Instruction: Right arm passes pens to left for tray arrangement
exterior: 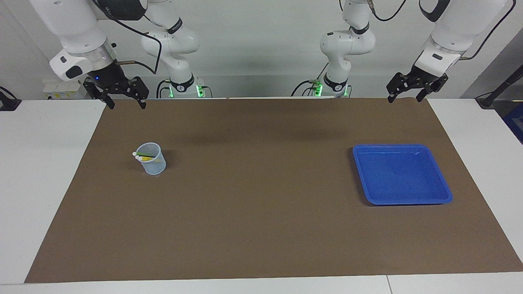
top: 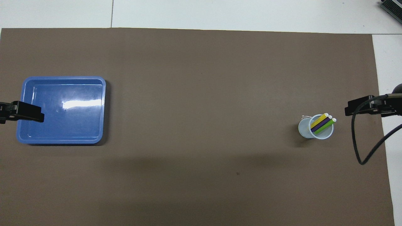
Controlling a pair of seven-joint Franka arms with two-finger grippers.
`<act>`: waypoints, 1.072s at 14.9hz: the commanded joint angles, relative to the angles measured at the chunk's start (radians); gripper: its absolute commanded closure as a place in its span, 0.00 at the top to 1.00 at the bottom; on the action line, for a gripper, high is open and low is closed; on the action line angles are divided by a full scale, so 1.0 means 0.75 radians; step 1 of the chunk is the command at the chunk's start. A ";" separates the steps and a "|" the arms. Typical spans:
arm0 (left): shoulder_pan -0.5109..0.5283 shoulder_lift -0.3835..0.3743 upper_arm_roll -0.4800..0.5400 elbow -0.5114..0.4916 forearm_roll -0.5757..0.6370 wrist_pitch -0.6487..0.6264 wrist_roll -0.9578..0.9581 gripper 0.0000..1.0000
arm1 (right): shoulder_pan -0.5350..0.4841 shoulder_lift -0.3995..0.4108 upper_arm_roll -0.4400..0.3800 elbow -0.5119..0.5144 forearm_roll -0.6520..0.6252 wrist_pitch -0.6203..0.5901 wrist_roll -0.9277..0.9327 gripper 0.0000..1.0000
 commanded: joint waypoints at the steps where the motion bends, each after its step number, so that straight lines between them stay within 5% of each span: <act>1: -0.026 -0.026 0.015 -0.023 0.024 0.007 0.004 1.00 | -0.005 -0.010 -0.002 -0.013 0.016 -0.007 -0.006 1.00; 16: -0.026 -0.026 0.015 -0.017 0.024 0.015 0.004 1.00 | -0.009 -0.043 -0.008 -0.074 0.077 -0.015 -0.043 1.00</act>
